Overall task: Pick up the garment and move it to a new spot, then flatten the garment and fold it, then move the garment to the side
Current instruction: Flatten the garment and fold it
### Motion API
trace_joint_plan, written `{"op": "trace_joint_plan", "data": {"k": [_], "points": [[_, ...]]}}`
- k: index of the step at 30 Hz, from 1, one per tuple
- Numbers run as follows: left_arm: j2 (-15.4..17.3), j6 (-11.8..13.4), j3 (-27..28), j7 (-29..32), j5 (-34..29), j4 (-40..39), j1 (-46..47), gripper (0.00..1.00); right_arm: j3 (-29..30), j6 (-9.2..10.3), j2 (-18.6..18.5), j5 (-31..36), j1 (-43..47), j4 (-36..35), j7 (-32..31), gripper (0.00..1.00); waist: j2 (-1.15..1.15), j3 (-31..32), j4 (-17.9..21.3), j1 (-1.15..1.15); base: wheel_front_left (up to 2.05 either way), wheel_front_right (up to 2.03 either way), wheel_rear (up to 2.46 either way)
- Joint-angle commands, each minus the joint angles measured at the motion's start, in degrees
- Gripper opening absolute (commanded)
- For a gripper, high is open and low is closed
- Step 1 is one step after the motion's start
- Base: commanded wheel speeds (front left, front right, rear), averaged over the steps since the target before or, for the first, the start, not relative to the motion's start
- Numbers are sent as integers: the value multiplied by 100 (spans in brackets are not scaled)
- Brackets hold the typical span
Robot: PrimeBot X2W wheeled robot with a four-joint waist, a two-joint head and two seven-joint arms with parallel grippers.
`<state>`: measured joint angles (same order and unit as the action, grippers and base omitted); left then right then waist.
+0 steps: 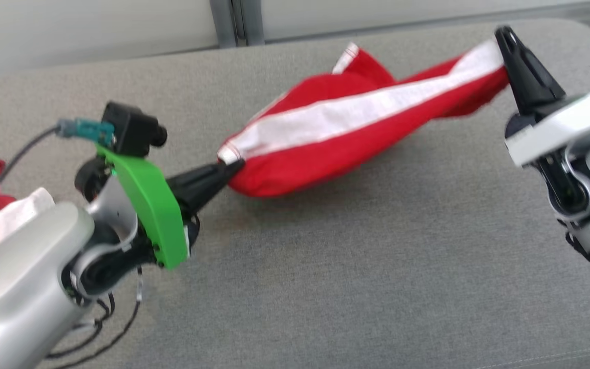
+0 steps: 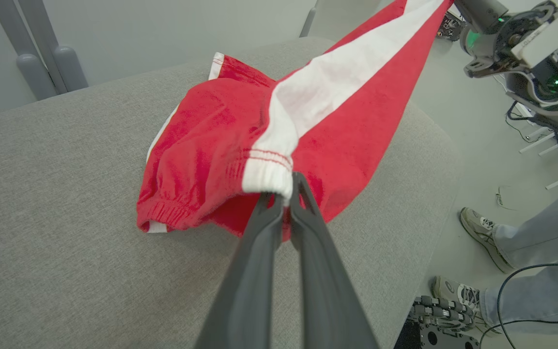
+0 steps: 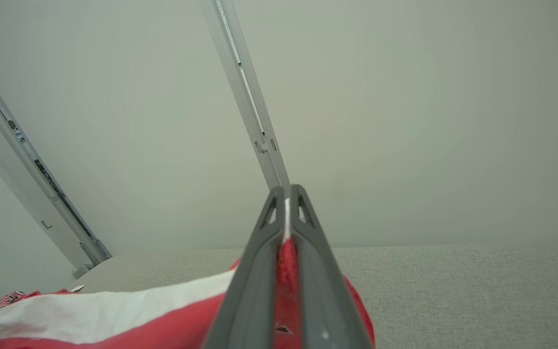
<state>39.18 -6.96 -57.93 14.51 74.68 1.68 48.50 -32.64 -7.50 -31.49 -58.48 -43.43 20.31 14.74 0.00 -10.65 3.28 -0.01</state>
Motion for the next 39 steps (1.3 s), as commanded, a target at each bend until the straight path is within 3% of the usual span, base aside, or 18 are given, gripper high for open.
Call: {"op": "trace_joint_plan", "data": {"k": [1, 8, 12, 16, 23, 27, 33, 39], "points": [[94, 82, 6, -93, 82, -167, -243, 0, 132, 2, -98, -35, 322, -132, 33, 0, 0, 495, 49, 1, 0, 0, 0], [410, 487, -26, -482, 263, -1050, -1078, 0, 995, 2, -448, 69, 1859, -1081, -227, 0, 0, 513, -144, 1, 0, 0, 0], [478, 600, 77, -573, 396, -1247, -1185, 0, 1536, 2, -318, 291, 2267, -1524, -537, 0, 0, 326, -254, 1, 0, 0, 0], [377, 598, 275, -444, 772, -1093, -967, 0, 1842, 2, -74, 583, 1965, -1624, -1014, 0, 0, -30, -400, 1, 0, 0, 0], [-72, 376, 399, 235, 1283, -182, -207, 0, 2023, 2, 230, 1040, 991, -1036, -1852, 0, 0, -744, -749, 1, 0, 0, 0], [-484, 228, 455, 691, 1612, 589, 307, 0, 1923, 2, 339, 1252, 171, -375, -2155, 0, 0, -1226, -897, 1, 0, 0, 0], [-950, 85, 432, 991, 1708, 1404, 743, 0, 1520, 1, 509, 1477, -631, 644, -2357, 0, 0, -1575, -949, 1, 0, 0, 0], [-1260, -19, 388, 1052, 1624, 2074, 992, 0, 1158, 2, 697, 1555, -1168, 1378, -2147, 0, 0, -1753, -915, 1, 0, 0, 0]]}}
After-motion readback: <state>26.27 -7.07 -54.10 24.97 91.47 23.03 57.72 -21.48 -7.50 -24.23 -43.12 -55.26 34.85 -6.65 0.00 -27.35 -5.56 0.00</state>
